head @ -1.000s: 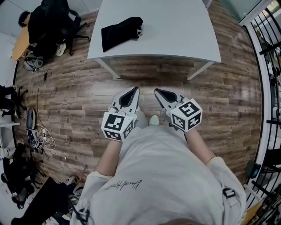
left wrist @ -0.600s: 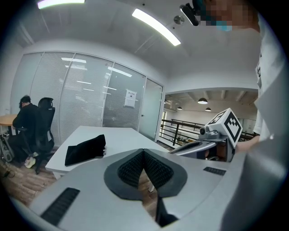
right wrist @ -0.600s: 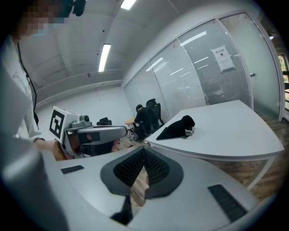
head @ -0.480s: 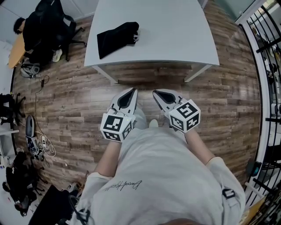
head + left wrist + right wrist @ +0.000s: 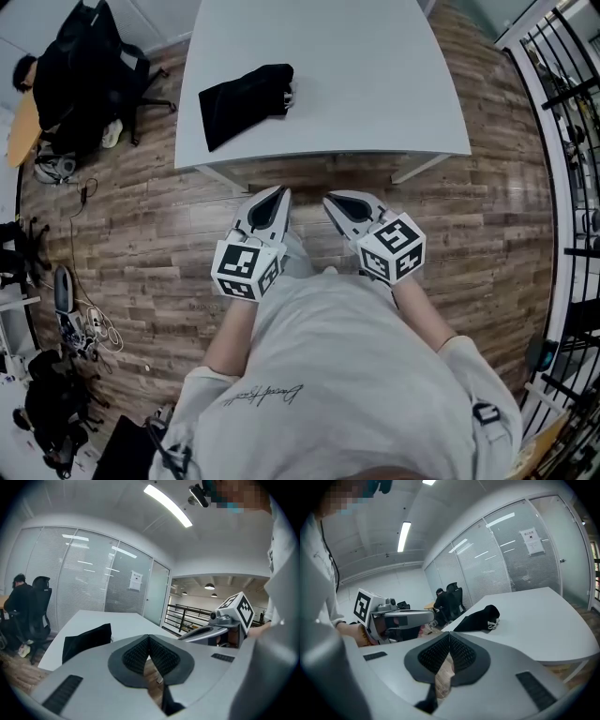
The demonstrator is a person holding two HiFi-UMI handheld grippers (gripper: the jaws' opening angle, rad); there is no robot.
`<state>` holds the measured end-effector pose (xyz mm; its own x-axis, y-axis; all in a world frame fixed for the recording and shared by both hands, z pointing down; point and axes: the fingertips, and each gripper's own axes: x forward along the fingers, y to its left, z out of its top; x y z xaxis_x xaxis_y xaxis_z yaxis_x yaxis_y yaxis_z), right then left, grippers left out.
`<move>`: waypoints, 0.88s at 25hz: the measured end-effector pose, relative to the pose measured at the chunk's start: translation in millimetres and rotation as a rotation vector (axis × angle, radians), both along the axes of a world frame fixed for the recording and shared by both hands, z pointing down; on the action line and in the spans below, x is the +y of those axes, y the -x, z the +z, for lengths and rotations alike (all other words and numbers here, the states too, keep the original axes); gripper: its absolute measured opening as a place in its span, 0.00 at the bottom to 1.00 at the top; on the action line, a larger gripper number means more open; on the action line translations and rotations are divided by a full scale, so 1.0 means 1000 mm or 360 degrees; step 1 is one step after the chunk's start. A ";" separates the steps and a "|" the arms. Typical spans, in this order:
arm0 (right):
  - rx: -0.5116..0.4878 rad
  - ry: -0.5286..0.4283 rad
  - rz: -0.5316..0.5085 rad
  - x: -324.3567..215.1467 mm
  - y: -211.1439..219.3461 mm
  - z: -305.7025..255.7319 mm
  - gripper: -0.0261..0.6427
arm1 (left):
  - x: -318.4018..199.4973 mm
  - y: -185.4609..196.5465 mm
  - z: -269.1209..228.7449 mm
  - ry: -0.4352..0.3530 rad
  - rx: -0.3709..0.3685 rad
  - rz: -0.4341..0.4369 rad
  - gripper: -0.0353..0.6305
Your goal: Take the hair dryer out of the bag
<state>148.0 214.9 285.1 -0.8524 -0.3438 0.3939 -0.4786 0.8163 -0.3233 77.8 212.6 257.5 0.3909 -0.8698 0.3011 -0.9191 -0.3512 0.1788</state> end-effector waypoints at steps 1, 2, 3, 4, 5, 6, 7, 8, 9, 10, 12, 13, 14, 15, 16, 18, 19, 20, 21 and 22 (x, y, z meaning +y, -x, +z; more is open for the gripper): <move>0.0001 -0.0005 0.0009 -0.007 0.004 0.000 0.08 | -0.007 0.004 0.000 -0.0001 0.0000 0.0006 0.07; 0.0002 -0.0010 0.0020 -0.014 0.007 0.000 0.08 | -0.014 0.008 0.000 -0.0003 0.0001 0.0011 0.07; 0.0003 -0.0013 0.0032 -0.021 0.010 0.001 0.08 | -0.022 0.012 0.000 -0.0006 0.0003 0.0016 0.07; 0.0003 -0.0015 0.0041 -0.029 0.013 0.001 0.08 | -0.029 0.015 0.000 -0.0010 0.0005 0.0021 0.07; 0.0003 -0.0015 0.0047 -0.036 0.016 0.001 0.08 | -0.037 0.019 0.000 -0.0012 0.0007 0.0028 0.07; 0.0004 -0.0016 0.0053 -0.043 0.020 0.001 0.08 | -0.045 0.022 0.000 -0.0013 0.0009 0.0036 0.07; 0.0005 -0.0017 0.0060 -0.050 0.024 0.000 0.08 | -0.053 0.025 0.000 -0.0012 0.0011 0.0047 0.07; 0.0006 -0.0017 0.0070 -0.057 0.027 0.000 0.08 | -0.061 0.028 0.000 -0.0011 0.0014 0.0060 0.07; 0.0008 -0.0015 0.0082 -0.065 0.030 -0.001 0.08 | -0.069 0.031 -0.001 -0.0013 0.0015 0.0074 0.07; 0.0008 -0.0012 0.0095 -0.072 0.033 -0.002 0.08 | -0.076 0.035 -0.003 -0.0015 0.0014 0.0088 0.07; 0.0005 -0.0008 0.0121 -0.086 0.042 -0.002 0.08 | -0.091 0.045 -0.004 -0.0016 0.0007 0.0111 0.07; 0.0003 -0.0007 0.0132 -0.093 0.046 -0.003 0.08 | -0.098 0.051 -0.004 -0.0014 0.0006 0.0117 0.07; 0.0003 -0.0007 0.0143 -0.100 0.051 -0.003 0.08 | -0.105 0.057 -0.005 -0.0013 0.0007 0.0122 0.07; 0.0003 -0.0008 0.0152 -0.106 0.056 -0.004 0.08 | -0.112 0.063 -0.005 -0.0012 0.0008 0.0126 0.07; 0.0005 -0.0010 0.0159 -0.112 0.061 -0.004 0.08 | -0.118 0.069 -0.005 -0.0012 0.0008 0.0132 0.07; 0.0010 -0.0015 0.0169 -0.123 0.070 -0.005 0.08 | -0.129 0.079 -0.005 -0.0017 -0.0001 0.0150 0.07; 0.0014 -0.0018 0.0171 -0.128 0.075 -0.005 0.08 | -0.134 0.083 -0.005 -0.0022 -0.0008 0.0158 0.07; 0.0018 -0.0021 0.0172 -0.135 0.080 -0.005 0.08 | -0.139 0.088 -0.005 -0.0027 -0.0012 0.0165 0.07; 0.0022 -0.0022 0.0171 -0.141 0.084 -0.005 0.08 | -0.143 0.092 -0.005 -0.0028 -0.0005 0.0171 0.07; 0.0026 -0.0022 0.0169 -0.147 0.089 -0.005 0.08 | -0.148 0.096 -0.005 -0.0027 0.0016 0.0177 0.07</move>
